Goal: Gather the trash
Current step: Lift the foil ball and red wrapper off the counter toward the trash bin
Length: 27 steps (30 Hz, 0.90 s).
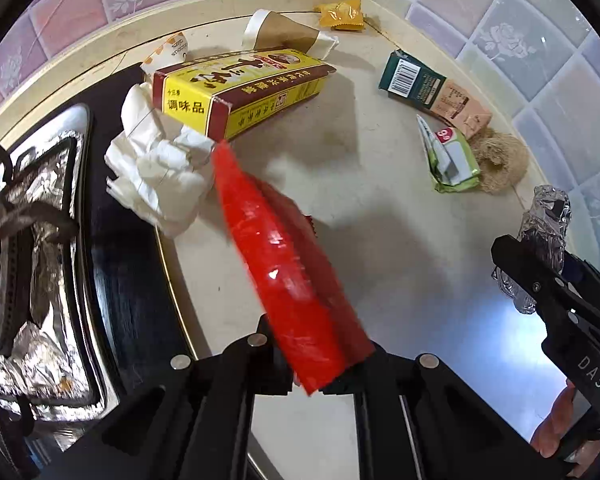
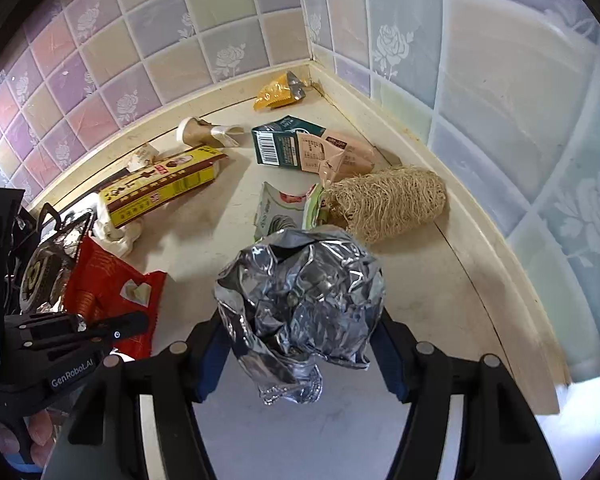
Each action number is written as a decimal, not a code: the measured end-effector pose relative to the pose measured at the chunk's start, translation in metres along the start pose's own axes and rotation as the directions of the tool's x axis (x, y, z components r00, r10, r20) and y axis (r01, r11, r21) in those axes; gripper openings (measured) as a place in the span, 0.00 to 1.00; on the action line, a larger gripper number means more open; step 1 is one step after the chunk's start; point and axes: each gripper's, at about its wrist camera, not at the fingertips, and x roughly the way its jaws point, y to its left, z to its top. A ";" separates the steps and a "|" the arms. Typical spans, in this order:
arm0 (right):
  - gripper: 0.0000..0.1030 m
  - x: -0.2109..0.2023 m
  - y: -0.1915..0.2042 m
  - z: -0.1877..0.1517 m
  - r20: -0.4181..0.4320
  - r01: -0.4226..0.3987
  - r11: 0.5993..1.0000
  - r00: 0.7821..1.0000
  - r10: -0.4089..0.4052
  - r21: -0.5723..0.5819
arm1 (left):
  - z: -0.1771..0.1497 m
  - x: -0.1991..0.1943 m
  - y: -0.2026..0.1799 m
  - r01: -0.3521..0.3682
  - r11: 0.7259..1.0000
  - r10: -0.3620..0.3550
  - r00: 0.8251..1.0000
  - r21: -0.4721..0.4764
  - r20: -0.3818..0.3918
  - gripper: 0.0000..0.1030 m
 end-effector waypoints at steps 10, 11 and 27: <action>0.62 -0.057 0.019 -0.029 0.048 -0.024 1.000 0.999 0.024 0.016 | -0.053 -0.071 -0.003 0.051 0.997 -0.056 0.995 0.063 0.080 0.04; 0.62 -0.062 0.022 -0.033 0.051 -0.025 1.000 0.998 0.024 0.014 | -0.055 -0.077 -0.004 0.052 0.996 -0.058 0.995 0.074 0.087 0.04; 0.62 -0.143 0.082 -0.141 0.050 -0.005 1.000 0.999 0.006 -0.004 | -0.168 -0.133 -0.004 0.077 0.967 -0.108 0.988 0.243 0.114 0.04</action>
